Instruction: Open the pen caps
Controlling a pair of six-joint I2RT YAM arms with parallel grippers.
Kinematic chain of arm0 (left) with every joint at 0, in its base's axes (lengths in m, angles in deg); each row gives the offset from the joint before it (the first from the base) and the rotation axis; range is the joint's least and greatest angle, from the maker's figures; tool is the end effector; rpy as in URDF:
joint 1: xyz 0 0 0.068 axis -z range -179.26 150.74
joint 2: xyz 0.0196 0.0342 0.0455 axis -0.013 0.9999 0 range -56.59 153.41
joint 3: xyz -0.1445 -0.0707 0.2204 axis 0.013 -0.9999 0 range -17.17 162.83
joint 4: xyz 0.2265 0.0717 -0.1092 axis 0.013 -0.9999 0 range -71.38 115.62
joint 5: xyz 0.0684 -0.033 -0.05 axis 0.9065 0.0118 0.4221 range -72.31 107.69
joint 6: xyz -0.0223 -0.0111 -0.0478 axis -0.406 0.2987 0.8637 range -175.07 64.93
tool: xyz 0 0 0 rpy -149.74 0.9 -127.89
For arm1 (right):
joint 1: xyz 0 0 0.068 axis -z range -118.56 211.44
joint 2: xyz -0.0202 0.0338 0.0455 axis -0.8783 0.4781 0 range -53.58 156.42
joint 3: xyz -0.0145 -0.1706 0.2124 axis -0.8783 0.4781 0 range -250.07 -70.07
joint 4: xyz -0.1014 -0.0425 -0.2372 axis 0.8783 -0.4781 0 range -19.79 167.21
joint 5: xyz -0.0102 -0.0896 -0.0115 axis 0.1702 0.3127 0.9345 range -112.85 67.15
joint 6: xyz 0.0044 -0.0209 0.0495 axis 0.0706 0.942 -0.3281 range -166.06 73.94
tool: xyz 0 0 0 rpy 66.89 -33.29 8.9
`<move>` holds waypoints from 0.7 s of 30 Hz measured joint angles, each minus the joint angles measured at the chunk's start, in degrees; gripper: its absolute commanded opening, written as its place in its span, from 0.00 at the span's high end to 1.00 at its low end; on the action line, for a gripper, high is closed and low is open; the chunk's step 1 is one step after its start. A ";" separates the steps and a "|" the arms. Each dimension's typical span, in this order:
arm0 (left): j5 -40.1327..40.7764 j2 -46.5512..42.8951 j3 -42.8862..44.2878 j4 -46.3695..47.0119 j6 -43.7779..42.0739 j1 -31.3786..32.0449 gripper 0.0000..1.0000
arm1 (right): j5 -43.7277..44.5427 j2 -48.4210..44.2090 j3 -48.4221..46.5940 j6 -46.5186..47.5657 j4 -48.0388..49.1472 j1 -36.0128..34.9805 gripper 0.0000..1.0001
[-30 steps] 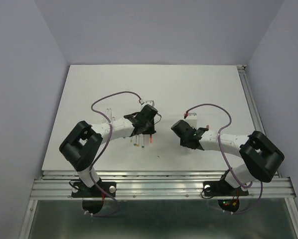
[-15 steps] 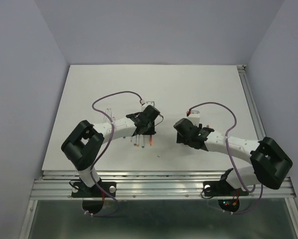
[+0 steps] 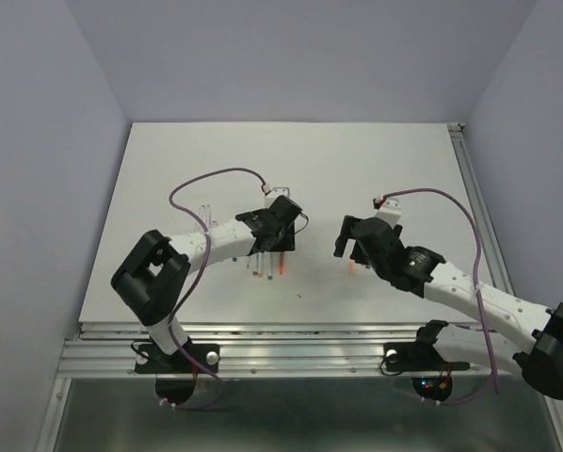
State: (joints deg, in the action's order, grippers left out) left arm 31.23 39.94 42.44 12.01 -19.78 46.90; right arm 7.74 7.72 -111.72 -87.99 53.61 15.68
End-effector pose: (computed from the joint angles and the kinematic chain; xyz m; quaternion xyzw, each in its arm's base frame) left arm 0.2491 -0.2474 0.1928 0.0489 0.9343 -0.1348 0.3265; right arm 0.1668 0.1452 0.2475 0.0751 0.8884 0.0904 0.4437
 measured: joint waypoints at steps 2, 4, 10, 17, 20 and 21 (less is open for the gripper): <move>0.68 -2.84 0.02 -0.57 -0.50 0.00 0.09 | 0.39 -1.88 0.00 -0.39 -0.02 0.00 0.00; 1.95 -6.23 0.07 -1.20 -1.22 0.00 0.01 | 1.22 -3.56 0.00 -1.07 -0.17 0.00 0.00; 9.92 -22.60 0.13 -1.55 -1.29 -1.07 0.01 | 6.19 -5.53 -0.28 -4.66 -5.20 0.00 0.00; 11.30 -36.79 -5.57 0.90 -0.46 -18.60 0.01 | 12.35 -7.10 -3.32 -10.34 -11.80 0.00 0.00; 11.17 -37.79 -7.43 0.17 -0.26 -24.50 0.01 | 15.13 -9.01 -3.43 -12.50 -13.33 0.00 0.00; 10.62 -37.79 -7.56 -0.15 -0.20 -25.81 0.01 | 15.67 -9.31 -3.43 -13.05 -13.70 0.00 0.00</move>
State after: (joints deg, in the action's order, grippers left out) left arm 41.86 2.15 34.88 11.86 -19.98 21.08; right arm 23.41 -1.59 -115.15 -101.04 39.91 15.68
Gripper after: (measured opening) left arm 0.986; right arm 0.999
